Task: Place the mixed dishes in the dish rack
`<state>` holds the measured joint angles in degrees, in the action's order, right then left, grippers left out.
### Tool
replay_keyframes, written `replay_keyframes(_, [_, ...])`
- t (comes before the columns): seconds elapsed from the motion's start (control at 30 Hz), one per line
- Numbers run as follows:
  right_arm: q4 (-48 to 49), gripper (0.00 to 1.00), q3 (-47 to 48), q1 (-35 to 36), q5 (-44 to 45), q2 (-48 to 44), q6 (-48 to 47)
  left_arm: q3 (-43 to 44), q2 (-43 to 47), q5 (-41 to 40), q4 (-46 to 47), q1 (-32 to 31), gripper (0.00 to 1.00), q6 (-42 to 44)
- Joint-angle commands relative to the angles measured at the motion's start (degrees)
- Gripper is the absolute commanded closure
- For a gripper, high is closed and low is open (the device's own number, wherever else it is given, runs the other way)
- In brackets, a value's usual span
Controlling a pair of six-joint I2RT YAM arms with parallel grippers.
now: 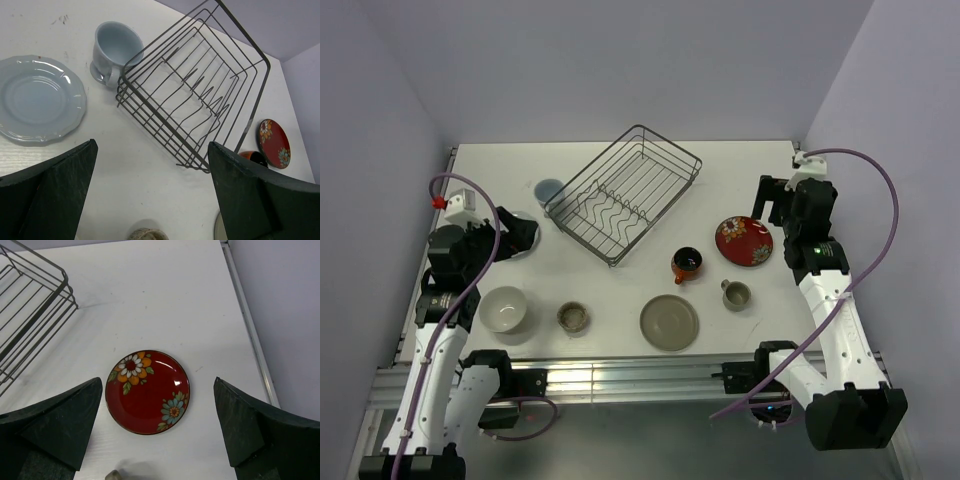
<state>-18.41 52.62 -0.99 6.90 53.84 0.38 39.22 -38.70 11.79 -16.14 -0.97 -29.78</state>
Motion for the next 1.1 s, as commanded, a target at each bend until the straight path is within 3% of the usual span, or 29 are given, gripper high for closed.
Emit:
replay_keyframes(0.0, [2.9,0.00,-0.5,0.1,0.8,-0.6,1.0,2.8,-0.1,1.2,-0.3,-0.2,0.01,-1.4])
replay_keyframes(0.2, [0.3,0.00,1.6,0.1,-7.1,-0.2,-10.0,4.4,-2.3,1.9,-0.9,-0.2,0.01,-3.3])
replay_keyframes(0.23, [-0.9,0.00,2.0,0.2,-12.8,0.0,-12.2,4.9,-3.4,2.3,-0.9,-0.2,0.01,-3.4])
replay_keyframes(0.43, [-14.0,0.00,8.1,2.4,-25.5,5.4,-26.2,7.9,-9.3,3.0,-1.6,0.2,0.01,-5.4])
replay_keyframes(0.57, [-18.5,0.00,10.1,2.4,-32.0,9.7,-27.9,11.7,-15.9,5.1,-2.6,3.9,0.01,-5.6])
replay_keyframes(0.8, [-15.3,0.00,7.7,2.4,-47.3,11.0,-26.8,23.0,-31.1,6.3,-5.6,5.8,0.11,-3.2])
replay_keyframes(1.07, [-13.8,0.00,8.2,2.4,-50.9,13.7,-26.0,33.6,-49.6,3.8,-6.0,5.6,0.24,-0.2])
